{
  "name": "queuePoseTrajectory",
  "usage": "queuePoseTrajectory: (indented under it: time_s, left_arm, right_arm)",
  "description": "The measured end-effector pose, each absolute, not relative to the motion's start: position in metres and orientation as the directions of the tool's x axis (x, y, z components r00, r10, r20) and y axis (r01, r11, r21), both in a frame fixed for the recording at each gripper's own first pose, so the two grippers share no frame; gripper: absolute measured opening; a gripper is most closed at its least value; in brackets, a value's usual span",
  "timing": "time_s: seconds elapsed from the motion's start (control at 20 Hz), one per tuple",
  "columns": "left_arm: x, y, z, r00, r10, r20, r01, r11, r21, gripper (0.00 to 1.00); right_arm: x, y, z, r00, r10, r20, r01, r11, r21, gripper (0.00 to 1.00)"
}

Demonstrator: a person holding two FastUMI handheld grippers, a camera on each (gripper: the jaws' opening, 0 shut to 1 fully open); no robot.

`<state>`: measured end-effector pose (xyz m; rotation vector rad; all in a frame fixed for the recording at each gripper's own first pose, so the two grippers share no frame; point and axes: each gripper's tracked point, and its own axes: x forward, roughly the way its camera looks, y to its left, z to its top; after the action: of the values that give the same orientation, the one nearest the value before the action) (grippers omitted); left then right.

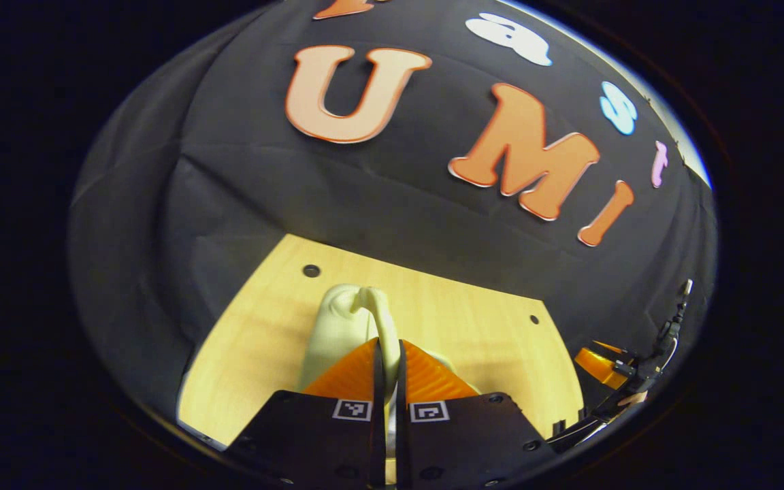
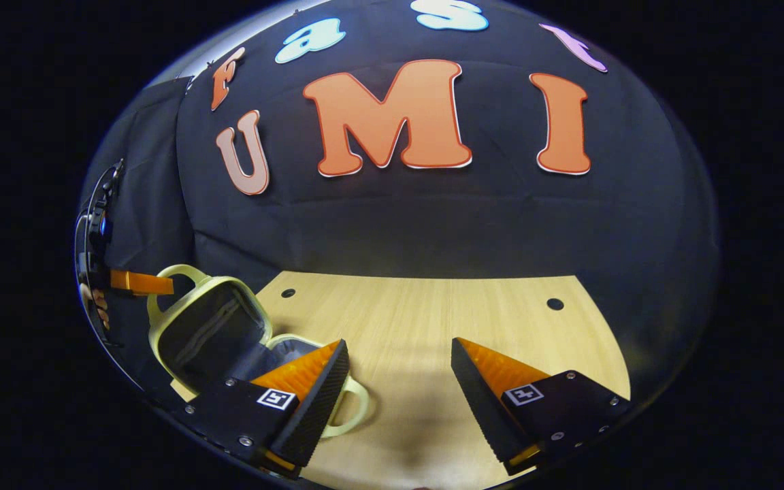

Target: First open the suitcase, pack the skin care products into it, and then close the suitcase.

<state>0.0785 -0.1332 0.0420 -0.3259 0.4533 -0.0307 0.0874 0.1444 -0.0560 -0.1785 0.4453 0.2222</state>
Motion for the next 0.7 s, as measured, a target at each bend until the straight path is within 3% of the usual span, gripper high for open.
queuePoseTrajectory:
  time_s: [0.3,0.7]
  left_arm:
    - [0.105,-0.249,0.004,0.859,-0.184,-0.477,0.036,0.952,-0.303,0.06]
    - [0.135,-0.349,-0.105,0.745,-0.246,-0.620,0.094,0.959,-0.268,0.06]
  right_arm:
    - [0.090,0.077,-0.045,0.898,0.166,-0.406,-0.244,0.958,-0.149,0.96]
    - [0.089,0.004,-0.060,0.899,0.108,-0.424,-0.195,0.966,-0.169,0.96]
